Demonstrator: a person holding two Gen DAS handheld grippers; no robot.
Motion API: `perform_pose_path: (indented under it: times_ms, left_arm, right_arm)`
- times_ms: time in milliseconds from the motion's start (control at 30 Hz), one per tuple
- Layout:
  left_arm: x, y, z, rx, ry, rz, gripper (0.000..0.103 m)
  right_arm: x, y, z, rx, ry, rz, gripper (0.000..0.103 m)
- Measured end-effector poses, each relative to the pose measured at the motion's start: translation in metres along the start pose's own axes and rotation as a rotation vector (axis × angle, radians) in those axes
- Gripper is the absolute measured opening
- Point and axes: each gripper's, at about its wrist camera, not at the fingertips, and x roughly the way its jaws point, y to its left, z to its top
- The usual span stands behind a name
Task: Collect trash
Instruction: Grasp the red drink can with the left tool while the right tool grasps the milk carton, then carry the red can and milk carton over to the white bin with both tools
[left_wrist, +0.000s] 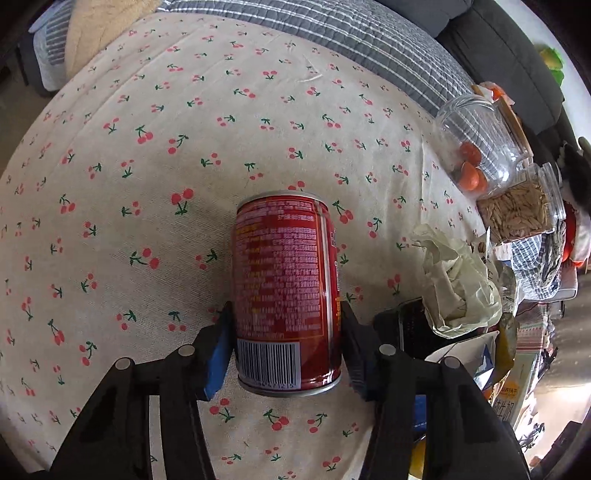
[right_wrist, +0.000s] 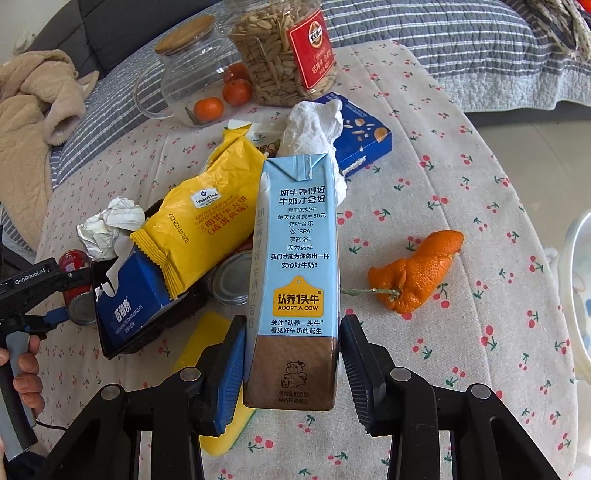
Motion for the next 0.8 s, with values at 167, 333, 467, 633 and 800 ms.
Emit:
perform_pose_path:
  times_ms: [167, 333, 467, 633, 800]
  left_arm:
    - [-0.008, 0.003, -0.004, -0.016, -0.002, -0.055, 0.055]
    - [-0.022, -0.003, -0.015, 0.015, -0.002, -0.107, 0.055]
    - [-0.029, -0.01, -0.026, 0.062, -0.01, -0.1, 0.055]
    - [-0.038, -0.017, -0.038, 0.119, -0.016, -0.106, 0.054]
    - [-0.066, -0.034, -0.056, 0.223, -0.077, -0.112, 0.055]
  right_arm:
    - [-0.006, -0.009, -0.008, 0.012, -0.008, -0.033, 0.044]
    - [-0.017, -0.019, -0.017, 0.045, -0.019, -0.041, 0.044]
    - [-0.025, -0.026, -0.024, 0.065, -0.027, -0.044, 0.044]
    - [-0.037, -0.03, -0.031, 0.074, -0.045, -0.046, 0.044]
    - [-0.047, -0.032, -0.037, 0.077, -0.061, -0.041, 0.044]
